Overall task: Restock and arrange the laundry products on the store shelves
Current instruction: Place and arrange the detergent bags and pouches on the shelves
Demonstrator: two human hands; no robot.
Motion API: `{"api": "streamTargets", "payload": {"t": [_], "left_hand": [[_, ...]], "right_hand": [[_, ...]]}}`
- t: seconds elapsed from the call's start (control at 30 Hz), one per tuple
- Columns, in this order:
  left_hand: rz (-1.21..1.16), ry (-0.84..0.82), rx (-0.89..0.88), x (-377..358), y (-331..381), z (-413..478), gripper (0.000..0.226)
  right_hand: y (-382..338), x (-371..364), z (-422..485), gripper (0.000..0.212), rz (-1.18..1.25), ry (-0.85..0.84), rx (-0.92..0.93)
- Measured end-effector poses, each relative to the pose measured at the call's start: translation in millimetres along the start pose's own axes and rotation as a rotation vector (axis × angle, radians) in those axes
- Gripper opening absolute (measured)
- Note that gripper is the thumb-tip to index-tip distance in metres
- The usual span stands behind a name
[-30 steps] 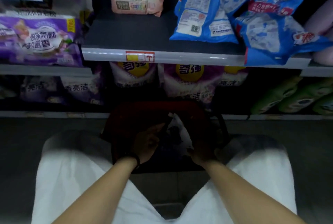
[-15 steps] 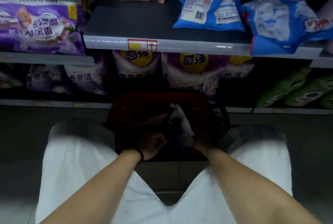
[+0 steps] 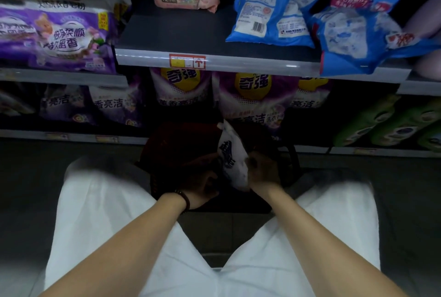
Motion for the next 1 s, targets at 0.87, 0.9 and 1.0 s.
{"api": "streamTargets", "payload": {"t": [0.87,0.9,1.0], "left_hand": [[-0.656,0.973,-0.268,72.1,161.7,-58.3,0.067],[-0.673,0.955,-0.231,78.2,164.3,-59.9,0.064],[-0.675,0.912,-0.168,92.8,169.1,-66.5,0.056]], "right_hand": [[-187.6,236.5,-88.1,0.023,0.887,0.128,0.329],[-183.6,239.8,-87.4,0.022,0.938,0.111,0.326],[-148.1,244.3,-77.5,0.012,0.831,0.286,0.279]]}}
Point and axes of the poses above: each hand's wrist, its own z-axis towards the middle knuckle, its own x-axis out of the back of the hand, y = z × x, the point moved 3 cm from there along z, towards the middle knuckle, and after that the axes turned 9 degrees about -z, right-handed, at the moved point
